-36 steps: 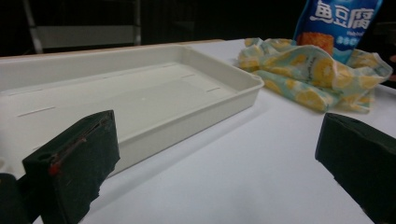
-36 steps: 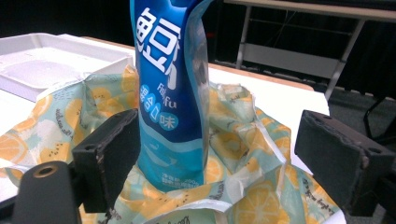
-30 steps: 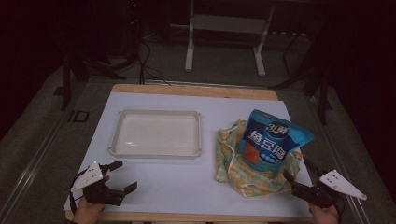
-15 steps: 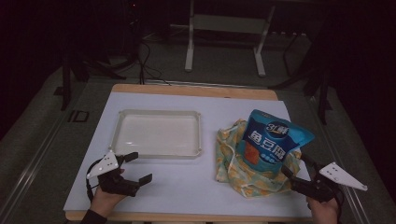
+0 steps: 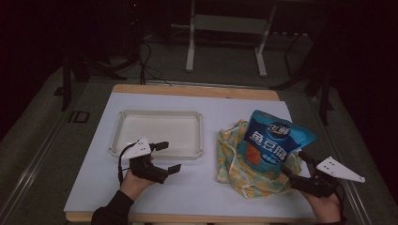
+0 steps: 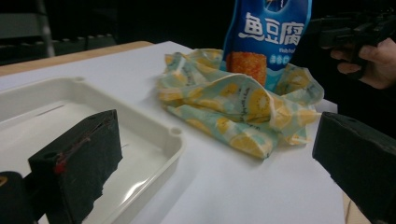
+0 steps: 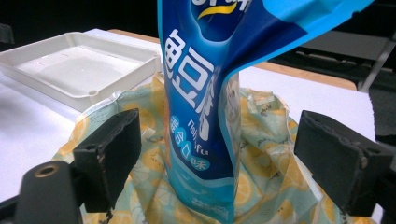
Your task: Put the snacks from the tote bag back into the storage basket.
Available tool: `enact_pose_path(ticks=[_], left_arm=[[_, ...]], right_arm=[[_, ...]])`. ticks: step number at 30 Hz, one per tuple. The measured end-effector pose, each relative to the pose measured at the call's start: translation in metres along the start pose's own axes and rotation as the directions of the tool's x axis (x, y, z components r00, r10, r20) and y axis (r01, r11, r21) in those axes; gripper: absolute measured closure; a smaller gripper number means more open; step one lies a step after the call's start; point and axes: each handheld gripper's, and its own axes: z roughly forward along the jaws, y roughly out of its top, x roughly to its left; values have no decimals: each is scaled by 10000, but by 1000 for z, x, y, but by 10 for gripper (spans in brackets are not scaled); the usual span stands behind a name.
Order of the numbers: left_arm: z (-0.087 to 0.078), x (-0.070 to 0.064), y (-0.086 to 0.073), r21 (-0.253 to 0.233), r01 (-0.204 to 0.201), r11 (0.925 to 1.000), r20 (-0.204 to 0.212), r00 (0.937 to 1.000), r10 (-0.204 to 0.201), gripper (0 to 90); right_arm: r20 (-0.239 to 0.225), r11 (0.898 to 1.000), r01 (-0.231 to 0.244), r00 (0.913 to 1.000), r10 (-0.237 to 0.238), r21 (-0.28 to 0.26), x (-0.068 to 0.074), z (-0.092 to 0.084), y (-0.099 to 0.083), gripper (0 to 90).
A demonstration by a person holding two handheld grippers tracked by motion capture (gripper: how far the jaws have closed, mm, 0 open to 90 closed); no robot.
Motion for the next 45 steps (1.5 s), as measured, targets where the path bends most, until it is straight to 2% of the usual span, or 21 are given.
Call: enact_pose_path(ticks=[2, 4, 5, 12, 17, 22, 26, 27, 32, 34, 36, 41, 45], left_arm=[[8, 0, 2, 47, 7, 10000, 163, 9999, -8, 59], [8, 0, 2, 47, 7, 10000, 163, 9999, -8, 59], [19, -1, 7, 201, -9, 9998, 326, 9995, 3, 59], [49, -2, 21, 377, -5, 9993, 630, 9980, -19, 59], [71, -4, 30, 570, -159, 9982, 1037, 9946, 99, 60], [92, -7, 39, 688, -395, 9968, 1492, 9884, 289, 60], [111, -8, 45, 770, -408, 9962, 1876, 9819, 257, 60], [116, -9, 46, 817, -439, 9957, 1914, 9811, 276, 60], [136, -12, 55, 879, -590, 9944, 2224, 9742, 382, 66], [139, -13, 57, 849, -648, 9943, 2220, 9740, 445, 66], [151, -13, 64, 1003, -754, 9921, 2282, 9723, 508, 67], [166, -9, 74, 890, -675, 9937, 2492, 9675, 434, 137], [180, -7, 81, 1044, -963, 9899, 2569, 9641, 667, 150]], right_arm=[[-105, 10000, -71, 9999, 71, 44, -1, 1, 0, 150], [-115, 10000, -74, 9999, 75, 44, -1, 1, 0, 150], [-115, 10000, -74, 9999, 75, 44, -1, 1, 0, 150], [-177, 9999, -84, 9998, 87, 135, -1, 3, 4, 150], [-93, 9999, -89, 9999, 90, 106, -1, 5, 7, 157], [-228, 9998, -106, 9997, 109, 151, -1, 7, 7, 172], [-240, 9997, -166, 9996, 171, 189, -1, 9, 7, 184], [-235, 9997, -136, 9996, 141, 225, -1, 9, 7, 212], [-259, 9996, -113, 9996, 120, 250, -2, 9, 7, 219], [-265, 9996, -138, 9995, 145, 265, -3, 9, 7, 220], [-277, 9994, -143, 9995, 151, 304, -4, 10, 7, 237], [-374, 9993, -96, 9992, 109, 357, -5, 11, 9, 267], [-398, 9991, -10, 9992, 27, 422, -5, 13, 10, 273]])
